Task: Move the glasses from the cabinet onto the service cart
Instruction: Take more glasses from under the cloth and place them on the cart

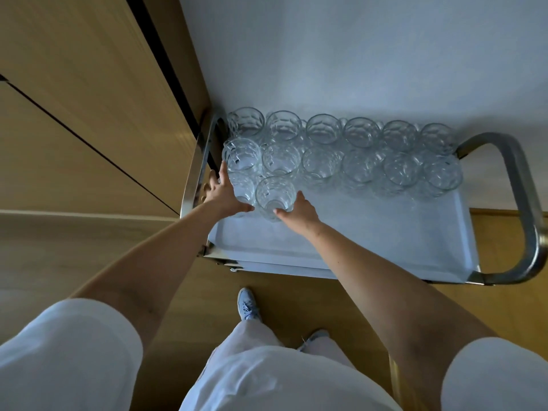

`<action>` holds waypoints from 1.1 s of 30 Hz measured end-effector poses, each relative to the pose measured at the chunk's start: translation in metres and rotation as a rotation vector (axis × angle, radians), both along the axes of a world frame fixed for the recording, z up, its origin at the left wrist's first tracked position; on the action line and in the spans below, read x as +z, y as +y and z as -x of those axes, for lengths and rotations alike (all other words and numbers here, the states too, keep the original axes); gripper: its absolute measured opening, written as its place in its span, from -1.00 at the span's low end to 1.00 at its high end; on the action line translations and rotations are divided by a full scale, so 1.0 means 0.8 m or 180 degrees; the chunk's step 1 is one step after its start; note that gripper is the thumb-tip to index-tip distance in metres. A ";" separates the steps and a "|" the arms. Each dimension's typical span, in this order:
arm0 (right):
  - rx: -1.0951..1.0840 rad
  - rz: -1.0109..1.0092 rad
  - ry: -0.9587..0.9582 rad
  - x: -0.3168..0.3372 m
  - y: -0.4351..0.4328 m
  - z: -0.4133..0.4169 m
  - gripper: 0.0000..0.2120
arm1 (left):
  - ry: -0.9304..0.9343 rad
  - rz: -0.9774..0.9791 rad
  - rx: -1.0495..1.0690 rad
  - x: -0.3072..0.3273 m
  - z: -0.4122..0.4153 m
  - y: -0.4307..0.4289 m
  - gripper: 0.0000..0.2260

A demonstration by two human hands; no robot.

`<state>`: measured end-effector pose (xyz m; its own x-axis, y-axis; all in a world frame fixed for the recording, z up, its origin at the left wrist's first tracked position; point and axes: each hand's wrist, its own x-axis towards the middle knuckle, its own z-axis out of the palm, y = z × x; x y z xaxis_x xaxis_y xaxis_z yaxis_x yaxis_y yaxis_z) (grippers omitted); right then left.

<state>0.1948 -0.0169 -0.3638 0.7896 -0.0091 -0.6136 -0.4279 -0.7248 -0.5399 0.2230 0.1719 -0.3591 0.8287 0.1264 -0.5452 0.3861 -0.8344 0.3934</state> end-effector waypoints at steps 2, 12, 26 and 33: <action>0.0034 0.0020 0.0047 -0.002 -0.007 0.007 -0.18 | -0.0048 -0.0130 -0.0146 0.007 0.004 -0.001 0.18; 0.0229 0.0202 -0.0711 0.076 -0.124 0.021 -0.38 | -0.0491 -0.0515 -0.0817 0.086 -0.012 -0.082 -0.11; -0.2025 0.0956 -0.1280 0.143 -0.538 0.278 -0.34 | -0.1683 0.0925 -0.3473 0.145 0.125 -0.607 -0.52; -0.3680 0.1276 -0.1571 0.134 -0.661 0.467 -0.43 | -0.1372 0.0898 -0.5241 0.137 0.266 -0.829 -0.60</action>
